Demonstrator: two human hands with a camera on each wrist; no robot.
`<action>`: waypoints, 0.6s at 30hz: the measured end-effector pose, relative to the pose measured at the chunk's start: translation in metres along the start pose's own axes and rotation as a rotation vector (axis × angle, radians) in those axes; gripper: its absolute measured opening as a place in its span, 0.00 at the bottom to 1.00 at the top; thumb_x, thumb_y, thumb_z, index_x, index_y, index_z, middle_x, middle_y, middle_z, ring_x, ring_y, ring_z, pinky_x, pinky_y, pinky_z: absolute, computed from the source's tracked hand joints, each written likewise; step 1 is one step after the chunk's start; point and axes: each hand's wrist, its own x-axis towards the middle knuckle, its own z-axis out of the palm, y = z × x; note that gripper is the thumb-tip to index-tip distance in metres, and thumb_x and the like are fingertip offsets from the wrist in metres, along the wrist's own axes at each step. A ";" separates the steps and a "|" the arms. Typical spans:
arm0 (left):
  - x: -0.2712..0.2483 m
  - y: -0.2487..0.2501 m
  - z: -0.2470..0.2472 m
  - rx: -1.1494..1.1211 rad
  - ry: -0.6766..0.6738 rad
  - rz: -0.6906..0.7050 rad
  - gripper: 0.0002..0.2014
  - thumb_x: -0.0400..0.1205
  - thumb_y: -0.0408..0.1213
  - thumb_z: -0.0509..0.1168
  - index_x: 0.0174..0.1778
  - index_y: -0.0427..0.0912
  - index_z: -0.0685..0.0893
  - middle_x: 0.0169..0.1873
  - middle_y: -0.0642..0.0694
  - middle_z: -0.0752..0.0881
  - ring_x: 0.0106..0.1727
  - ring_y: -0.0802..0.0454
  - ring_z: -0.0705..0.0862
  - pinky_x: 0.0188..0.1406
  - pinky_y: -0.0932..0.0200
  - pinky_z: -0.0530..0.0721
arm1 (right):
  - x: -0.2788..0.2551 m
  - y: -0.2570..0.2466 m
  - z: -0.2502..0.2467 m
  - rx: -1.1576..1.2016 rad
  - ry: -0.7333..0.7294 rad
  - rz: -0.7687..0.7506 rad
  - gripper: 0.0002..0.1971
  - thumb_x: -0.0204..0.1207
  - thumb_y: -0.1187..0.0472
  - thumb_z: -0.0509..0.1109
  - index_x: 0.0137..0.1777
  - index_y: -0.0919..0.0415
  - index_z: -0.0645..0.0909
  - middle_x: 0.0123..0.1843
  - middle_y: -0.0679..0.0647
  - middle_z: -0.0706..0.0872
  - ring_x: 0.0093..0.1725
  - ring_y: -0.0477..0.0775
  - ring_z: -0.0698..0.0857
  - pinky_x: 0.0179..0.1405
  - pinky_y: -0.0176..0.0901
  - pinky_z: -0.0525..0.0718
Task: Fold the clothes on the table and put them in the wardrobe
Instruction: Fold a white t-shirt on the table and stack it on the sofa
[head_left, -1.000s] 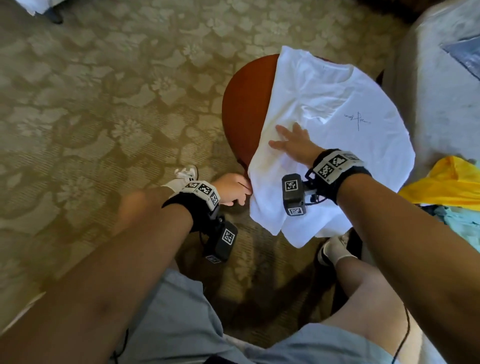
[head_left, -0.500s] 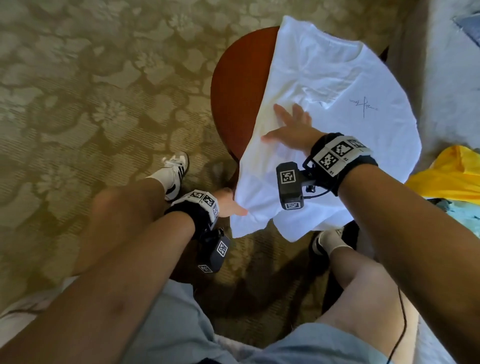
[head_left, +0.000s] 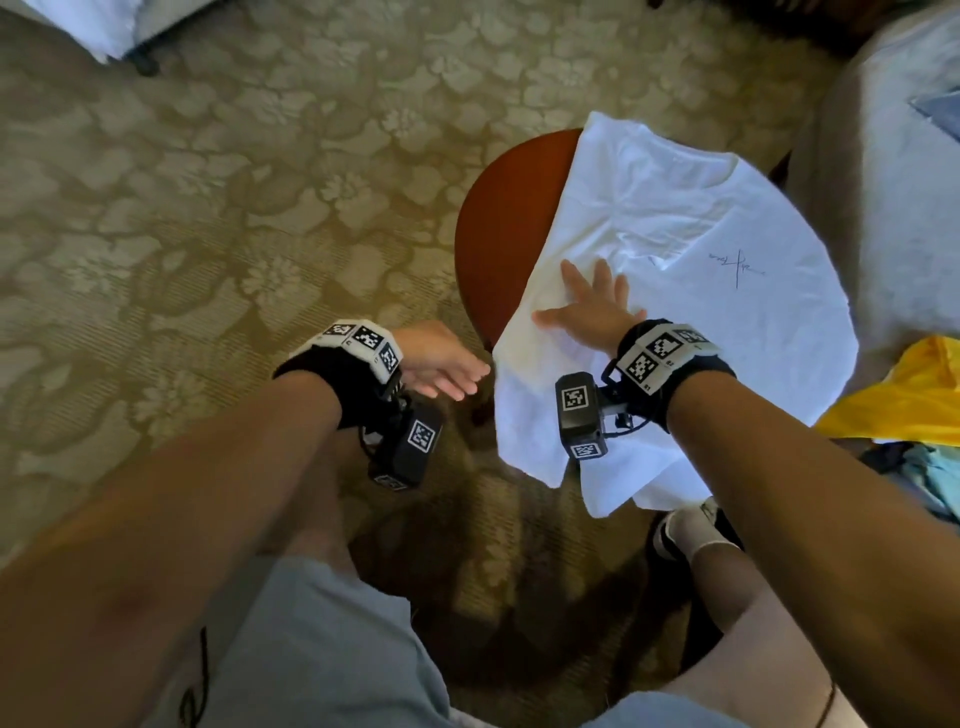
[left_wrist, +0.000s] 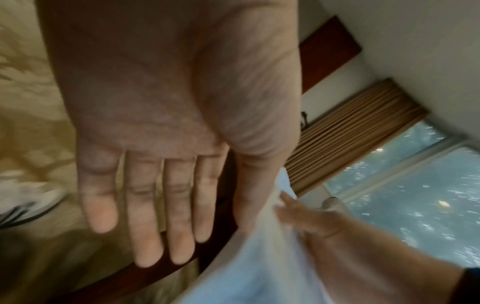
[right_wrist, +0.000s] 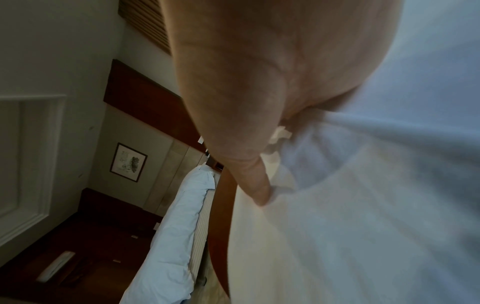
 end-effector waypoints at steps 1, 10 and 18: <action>0.000 0.014 -0.004 -0.019 0.121 0.054 0.08 0.81 0.41 0.71 0.45 0.40 0.86 0.40 0.45 0.90 0.39 0.53 0.87 0.46 0.57 0.82 | 0.001 0.001 0.000 0.037 0.017 0.001 0.45 0.76 0.38 0.69 0.86 0.38 0.46 0.89 0.49 0.35 0.87 0.60 0.35 0.80 0.73 0.38; 0.046 0.133 -0.007 0.510 0.537 0.379 0.19 0.83 0.47 0.64 0.65 0.40 0.83 0.65 0.43 0.83 0.70 0.39 0.76 0.67 0.51 0.74 | -0.001 0.077 -0.064 0.929 0.359 0.163 0.30 0.77 0.62 0.70 0.80 0.48 0.72 0.72 0.49 0.79 0.71 0.54 0.78 0.73 0.50 0.76; 0.127 0.184 0.044 0.889 0.329 0.362 0.36 0.83 0.64 0.49 0.85 0.58 0.46 0.85 0.49 0.38 0.84 0.43 0.34 0.80 0.34 0.41 | 0.015 0.142 -0.081 0.503 0.399 0.290 0.34 0.75 0.49 0.67 0.82 0.50 0.67 0.82 0.53 0.68 0.79 0.59 0.70 0.76 0.55 0.69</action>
